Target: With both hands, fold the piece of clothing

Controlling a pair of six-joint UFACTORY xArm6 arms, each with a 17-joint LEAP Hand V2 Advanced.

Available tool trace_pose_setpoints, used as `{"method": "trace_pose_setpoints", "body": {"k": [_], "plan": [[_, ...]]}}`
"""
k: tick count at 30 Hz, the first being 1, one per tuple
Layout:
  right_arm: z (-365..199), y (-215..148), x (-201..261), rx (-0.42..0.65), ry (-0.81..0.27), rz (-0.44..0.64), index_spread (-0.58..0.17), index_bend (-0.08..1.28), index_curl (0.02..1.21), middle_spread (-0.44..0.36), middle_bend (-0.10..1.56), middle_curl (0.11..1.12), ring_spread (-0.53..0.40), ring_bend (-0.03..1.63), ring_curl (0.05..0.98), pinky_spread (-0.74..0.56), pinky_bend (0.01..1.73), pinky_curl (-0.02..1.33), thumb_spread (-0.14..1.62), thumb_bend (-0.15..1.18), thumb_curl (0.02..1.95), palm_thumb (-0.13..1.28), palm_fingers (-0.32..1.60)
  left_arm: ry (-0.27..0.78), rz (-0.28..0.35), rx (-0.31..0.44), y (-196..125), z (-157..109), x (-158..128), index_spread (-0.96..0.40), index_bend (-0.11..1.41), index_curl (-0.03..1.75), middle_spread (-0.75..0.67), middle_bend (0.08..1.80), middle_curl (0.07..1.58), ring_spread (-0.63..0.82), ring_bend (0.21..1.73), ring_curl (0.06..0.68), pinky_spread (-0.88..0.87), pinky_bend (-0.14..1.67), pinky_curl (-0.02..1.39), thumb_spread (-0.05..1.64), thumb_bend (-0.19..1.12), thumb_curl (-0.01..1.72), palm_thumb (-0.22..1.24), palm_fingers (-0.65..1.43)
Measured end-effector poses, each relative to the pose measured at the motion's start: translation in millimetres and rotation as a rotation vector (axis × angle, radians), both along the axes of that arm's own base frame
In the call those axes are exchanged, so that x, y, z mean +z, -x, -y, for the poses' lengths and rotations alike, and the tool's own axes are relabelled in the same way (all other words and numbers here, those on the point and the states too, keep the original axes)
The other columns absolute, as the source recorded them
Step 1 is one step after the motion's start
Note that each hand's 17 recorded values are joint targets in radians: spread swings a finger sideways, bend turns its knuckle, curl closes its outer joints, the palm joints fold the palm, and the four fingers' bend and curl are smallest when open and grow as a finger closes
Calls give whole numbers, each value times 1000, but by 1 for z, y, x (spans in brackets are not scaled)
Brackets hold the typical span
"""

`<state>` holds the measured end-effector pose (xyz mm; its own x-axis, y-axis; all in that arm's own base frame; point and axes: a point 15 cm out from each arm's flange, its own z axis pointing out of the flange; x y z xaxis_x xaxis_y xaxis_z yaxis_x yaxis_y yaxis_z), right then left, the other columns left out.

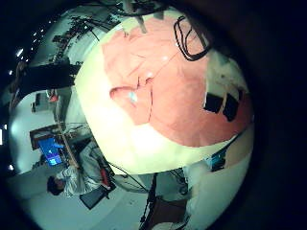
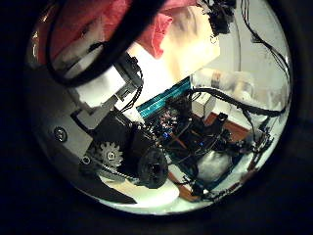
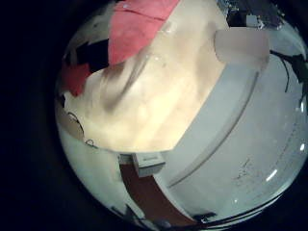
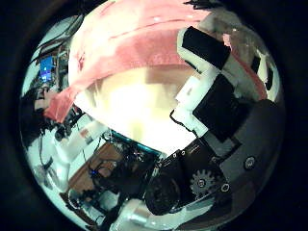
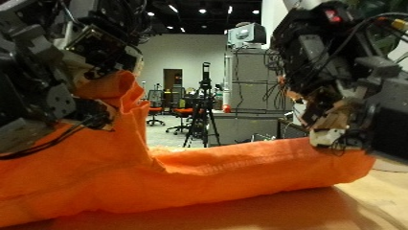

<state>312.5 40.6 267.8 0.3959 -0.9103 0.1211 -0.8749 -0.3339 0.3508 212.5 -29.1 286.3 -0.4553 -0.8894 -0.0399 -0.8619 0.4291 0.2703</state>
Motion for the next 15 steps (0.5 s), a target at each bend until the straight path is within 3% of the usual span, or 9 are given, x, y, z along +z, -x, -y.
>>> {"method": "trace_pose_setpoints", "body": {"k": [4,8,15], "plan": [[8,25,22,-1,-4,11,-354,948,944,-198,1178,881,-255,1307,738,-333,1148,861,1303,46,482,1098,1029,3,-28,-8,9,-1,16,-760,305,1354,-593,847,1072,-455,1308,508,-672,1154,491,908,-22,646,812,1144],[11,37,33,-7,0,-5,-351,947,963,-198,1180,890,-254,1309,744,-324,1152,885,1309,34,499,1101,1025,7,-8,-6,3,-1,34,-763,309,1355,-593,850,1072,-455,1307,508,-671,1153,489,905,-24,645,806,1145],[-1,-10,50,-16,-8,34,-347,942,983,-197,1181,898,-250,1314,750,-317,1137,918,1313,16,520,1108,1028,0,20,59,-49,-14,61,-768,307,1354,-591,857,1068,-456,1305,507,-671,1153,487,903,-22,643,804,1147]]}}
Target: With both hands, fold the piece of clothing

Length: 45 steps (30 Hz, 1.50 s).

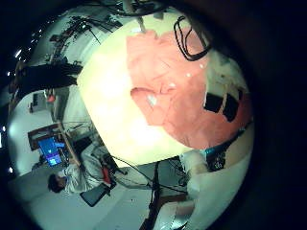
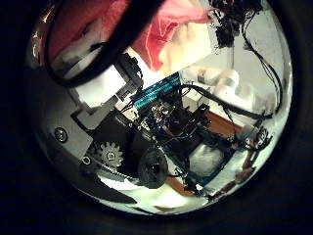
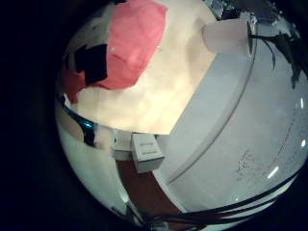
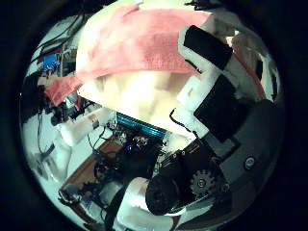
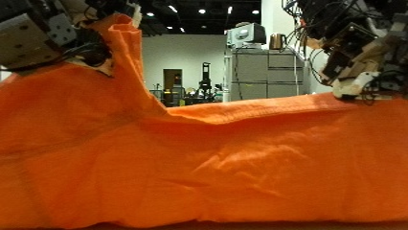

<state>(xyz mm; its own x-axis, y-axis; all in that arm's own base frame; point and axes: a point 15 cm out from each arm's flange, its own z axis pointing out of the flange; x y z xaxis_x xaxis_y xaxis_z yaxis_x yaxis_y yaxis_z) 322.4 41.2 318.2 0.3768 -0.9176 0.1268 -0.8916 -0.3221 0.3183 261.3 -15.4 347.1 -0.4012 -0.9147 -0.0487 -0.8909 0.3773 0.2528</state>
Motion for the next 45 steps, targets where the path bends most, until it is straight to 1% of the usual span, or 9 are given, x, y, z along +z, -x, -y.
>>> {"method": "trace_pose_setpoints", "body": {"k": [11,19,27,30,33,34,37,41,45], "plan": [[-7,-105,-29,-79,12,-43,-347,943,1010,-199,1194,916,-250,1327,762,-310,1092,990,1321,-12,538,1082,1002,-65,72,67,-122,-3,-14,-769,297,1359,-595,861,1065,-456,1308,509,-674,1160,492,913,-21,637,814,1133],[-8,-164,-92,-153,8,-110,-349,941,1024,-207,1188,929,-253,1334,771,-316,1076,1029,1340,-19,507,985,973,-67,99,82,-200,7,-70,-762,263,1376,-597,854,1071,-458,1315,514,-670,1154,496,917,-29,629,799,1082],[-9,-200,-129,-213,-6,-16,-358,883,1008,-209,1166,922,-254,1333,773,-335,1064,1043,1433,-18,417,841,938,-71,115,171,-253,-2,-121,-734,176,1369,-606,811,1068,-476,1241,511,-671,1096,506,975,-48,566,658,847],[-13,-220,-135,-233,-33,56,-367,737,961,-203,1158,905,-261,1351,773,-347,1081,1047,1516,-13,356,773,901,-46,146,211,-267,-8,-129,-694,145,1314,-591,744,1034,-477,1177,503,-666,1085,520,1033,-30,528,616,650],[-19,-240,-137,-267,-97,123,-358,508,909,-195,1147,885,-260,1388,770,-359,1131,1044,1566,-10,310,724,831,12,195,269,-282,-4,-132,-610,75,1236,-521,565,987,-443,1180,511,-641,1131,548,1075,-24,507,604,372],[-21,-251,-135,-282,-129,162,-357,344,863,-192,1107,868,-259,1409,761,-366,1181,1035,1588,-7,288,702,766,26,206,295,-285,-6,-132,-519,54,1178,-428,434,937,-361,1118,493,-604,1154,562,1102,-18,496,606,145],[-21,-277,-127,-313,-190,261,-346,118,782,-185,1054,840,-261,1402,728,-406,1220,981,1599,-6,247,656,711,46,233,359,-292,-17,-132,-320,49,1050,-247,326,848,-217,1065,456,-502,1117,551,1145,-18,475,596,-30],[-3,-280,-103,-343,-217,325,-334,136,696,-169,981,804,-271,1346,673,-491,1118,882,1602,-3,207,613,572,47,260,412,-293,-33,-126,-52,70,856,55,244,719,13,960,394,-219,914,491,1182,-20,450,581,-187],[13,-270,-81,-339,-221,343,-330,191,671,-158,905,774,-269,1266,629,-517,1014,814,1597,-1,182,584,461,51,284,434,-287,-41,-115,90,84,709,255,196,630,203,842,342,54,753,427,1206,-20,429,556,-195]]}}
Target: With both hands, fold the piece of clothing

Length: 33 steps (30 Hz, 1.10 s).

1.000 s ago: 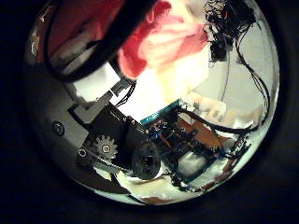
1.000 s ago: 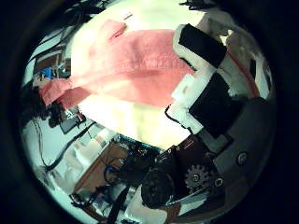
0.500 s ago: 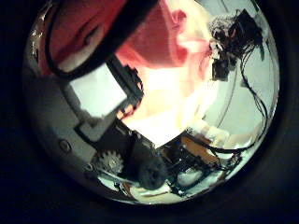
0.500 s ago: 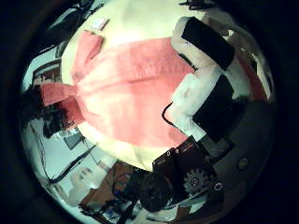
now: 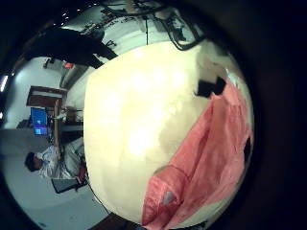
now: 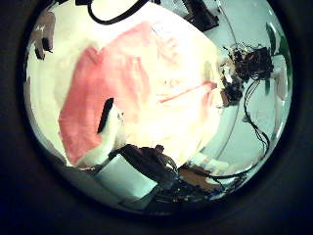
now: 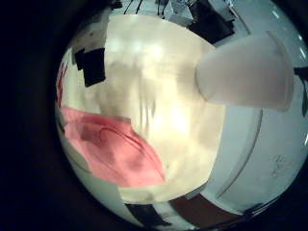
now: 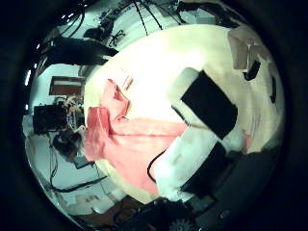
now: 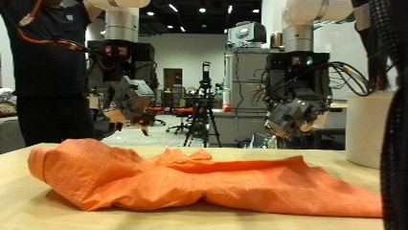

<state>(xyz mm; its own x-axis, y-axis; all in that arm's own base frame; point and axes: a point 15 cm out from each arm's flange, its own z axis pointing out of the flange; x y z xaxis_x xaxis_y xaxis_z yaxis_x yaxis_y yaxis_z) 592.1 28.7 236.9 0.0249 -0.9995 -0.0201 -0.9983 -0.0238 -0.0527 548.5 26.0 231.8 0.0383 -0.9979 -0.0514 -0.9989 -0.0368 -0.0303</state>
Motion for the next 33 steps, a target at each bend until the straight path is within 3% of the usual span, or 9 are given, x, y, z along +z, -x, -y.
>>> {"method": "trace_pose_setpoints", "body": {"k": [4,5,8,11,13,15,19,23,33], "plan": [[15,24,25,39,7,7,-335,265,667,-146,855,744,-235,1137,585,-420,787,764,1579,0,169,574,239,-4,65,10,1,-12,23,169,94,573,359,175,547,328,758,299,254,663,373,1222,-16,412,545,-141],[20,35,30,63,13,-5,-341,283,657,-131,832,727,-212,1074,566,-342,706,748,1556,-8,168,563,144,-4,75,9,4,-14,30,177,93,544,367,177,531,343,749,293,280,650,364,1224,-16,409,544,-124],[30,61,30,122,17,-66,-345,285,617,-94,721,666,-139,929,506,-175,631,700,1495,-20,166,524,2,0,58,-7,19,-14,34,188,98,469,347,195,501,367,726,279,330,623,345,1226,-17,399,538,-74],[42,91,29,178,13,-144,-371,269,549,-48,552,569,-20,724,414,50,545,617,1405,-22,172,485,-79,6,1,-22,38,-9,27,193,116,415,343,196,475,396,696,266,379,601,330,1221,-17,395,536,-63],[71,130,17,236,26,-278,-377,253,520,-29,466,521,33,644,375,138,497,576,1356,-18,180,483,-81,12,-101,-64,68,8,17,192,128,383,357,188,451,419,667,257,418,574,318,1215,-17,392,533,-65],[84,142,11,247,52,-318,-380,230,494,-19,405,484,72,572,345,201,453,540,1306,-16,193,491,-67,9,-157,-95,84,19,13,192,129,367,372,183,436,440,649,250,438,564,311,1211,-19,390,528,-74],[104,172,-20,275,104,-409,-375,188,455,-9,320,435,115,474,304,258,397,487,1222,-13,219,528,-42,9,-248,-145,114,37,7,195,129,327,389,181,403,467,610,237,471,546,301,1208,-21,381,511,-68],[112,178,-47,301,135,-416,-357,166,407,5,264,399,139,403,276,287,360,443,1125,-18,247,562,-11,57,-309,-184,138,54,10,196,132,295,394,184,375,489,585,231,486,528,294,1207,-16,372,502,-57],[104,182,-102,328,129,-469,-303,163,346,17,228,367,146,353,256,287,295,378,1009,-23,281,587,75,75,-308,-196,146,61,17,196,138,254,392,190,341,512,564,228,486,494,286,1204,-17,359,500,-38]]}}
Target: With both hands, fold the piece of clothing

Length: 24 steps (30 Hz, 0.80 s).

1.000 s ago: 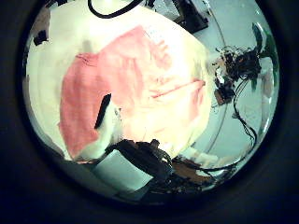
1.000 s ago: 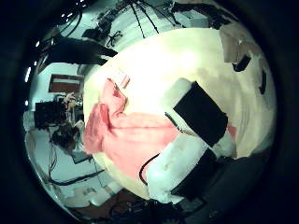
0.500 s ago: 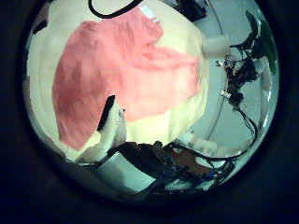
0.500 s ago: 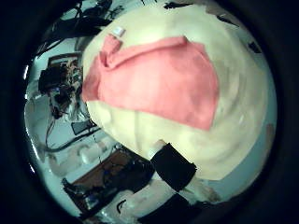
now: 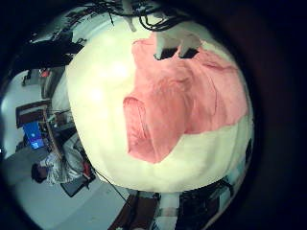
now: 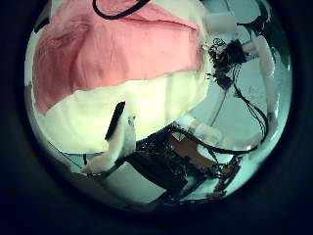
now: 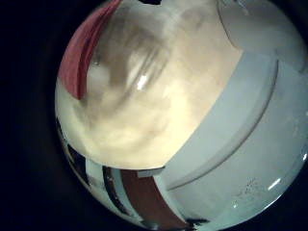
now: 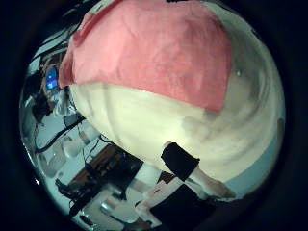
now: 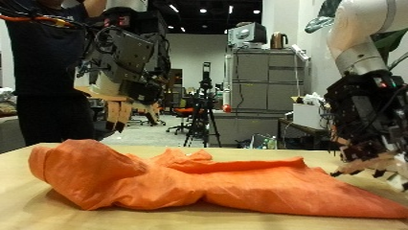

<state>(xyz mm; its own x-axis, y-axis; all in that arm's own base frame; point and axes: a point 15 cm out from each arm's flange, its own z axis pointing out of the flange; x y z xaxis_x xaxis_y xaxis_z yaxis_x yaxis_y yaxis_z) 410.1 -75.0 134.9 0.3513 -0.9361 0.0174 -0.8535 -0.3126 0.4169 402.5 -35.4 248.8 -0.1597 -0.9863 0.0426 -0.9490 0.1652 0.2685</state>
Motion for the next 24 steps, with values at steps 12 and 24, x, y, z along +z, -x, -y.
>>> {"method": "trace_pose_setpoints", "body": {"k": [12,24], "plan": [[7,2,-16,16,76,-38,-307,275,371,-119,447,424,-95,501,275,54,198,286,975,-3,320,703,741,-1,1,2,4,-2,3,198,140,234,377,194,331,512,555,229,467,459,290,1203,-16,355,515,-26],[31,14,14,-29,78,15,-346,693,629,-160,939,642,-274,995,497,-471,802,507,969,29,406,990,1419,-5,5,1,7,-4,8,202,142,230,363,198,331,515,554,226,474,451,297,1200,-16,353,522,-17]]}}
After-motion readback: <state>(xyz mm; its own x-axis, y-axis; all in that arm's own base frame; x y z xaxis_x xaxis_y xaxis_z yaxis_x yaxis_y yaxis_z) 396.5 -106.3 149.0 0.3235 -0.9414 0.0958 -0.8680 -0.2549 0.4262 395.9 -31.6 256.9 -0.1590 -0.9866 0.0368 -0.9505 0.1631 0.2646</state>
